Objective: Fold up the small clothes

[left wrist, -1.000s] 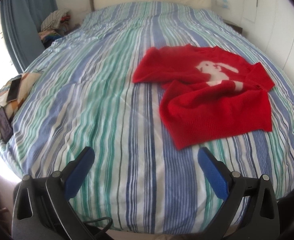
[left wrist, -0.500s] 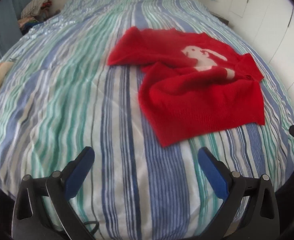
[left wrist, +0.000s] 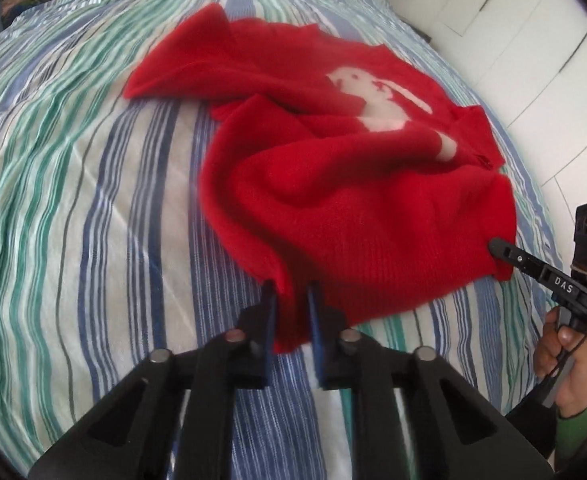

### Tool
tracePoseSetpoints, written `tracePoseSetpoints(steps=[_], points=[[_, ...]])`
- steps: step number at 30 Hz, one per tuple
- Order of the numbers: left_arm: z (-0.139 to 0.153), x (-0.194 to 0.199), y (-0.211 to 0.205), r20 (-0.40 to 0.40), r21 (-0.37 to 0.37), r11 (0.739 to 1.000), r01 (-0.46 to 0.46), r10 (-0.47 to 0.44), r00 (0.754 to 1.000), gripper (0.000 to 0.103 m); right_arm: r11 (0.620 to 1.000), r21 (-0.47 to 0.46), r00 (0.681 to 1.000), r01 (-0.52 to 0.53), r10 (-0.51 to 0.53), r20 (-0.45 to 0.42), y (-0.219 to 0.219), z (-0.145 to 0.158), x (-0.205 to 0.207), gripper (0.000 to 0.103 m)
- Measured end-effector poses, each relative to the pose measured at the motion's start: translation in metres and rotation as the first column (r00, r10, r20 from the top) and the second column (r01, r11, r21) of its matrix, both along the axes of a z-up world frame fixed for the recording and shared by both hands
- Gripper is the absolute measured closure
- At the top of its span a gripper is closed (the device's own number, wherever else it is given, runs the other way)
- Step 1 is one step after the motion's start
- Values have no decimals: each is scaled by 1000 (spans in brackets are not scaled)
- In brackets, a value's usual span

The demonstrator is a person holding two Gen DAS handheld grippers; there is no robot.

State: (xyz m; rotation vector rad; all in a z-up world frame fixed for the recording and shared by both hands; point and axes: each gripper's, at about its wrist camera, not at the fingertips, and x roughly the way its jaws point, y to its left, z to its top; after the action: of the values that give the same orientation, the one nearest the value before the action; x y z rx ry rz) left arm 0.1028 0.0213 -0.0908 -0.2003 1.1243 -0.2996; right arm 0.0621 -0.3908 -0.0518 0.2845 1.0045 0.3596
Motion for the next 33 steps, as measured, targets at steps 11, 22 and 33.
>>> tracePoseSetpoints(steps=[11,22,33], points=[[24,-74,28,-91,-9,990,141,-141,986,99,998,54,997,-30,34,-66,-27,66,-108,99],[5,-67,35,-36,-115,991,70,-75,997,44,991,84,981,108,-93,-173,-44,0,-96,92],[13,-86,26,-72,87,994,68,-62,995,101,995,-52,971,85,-95,-218,-40,12,-100,100]])
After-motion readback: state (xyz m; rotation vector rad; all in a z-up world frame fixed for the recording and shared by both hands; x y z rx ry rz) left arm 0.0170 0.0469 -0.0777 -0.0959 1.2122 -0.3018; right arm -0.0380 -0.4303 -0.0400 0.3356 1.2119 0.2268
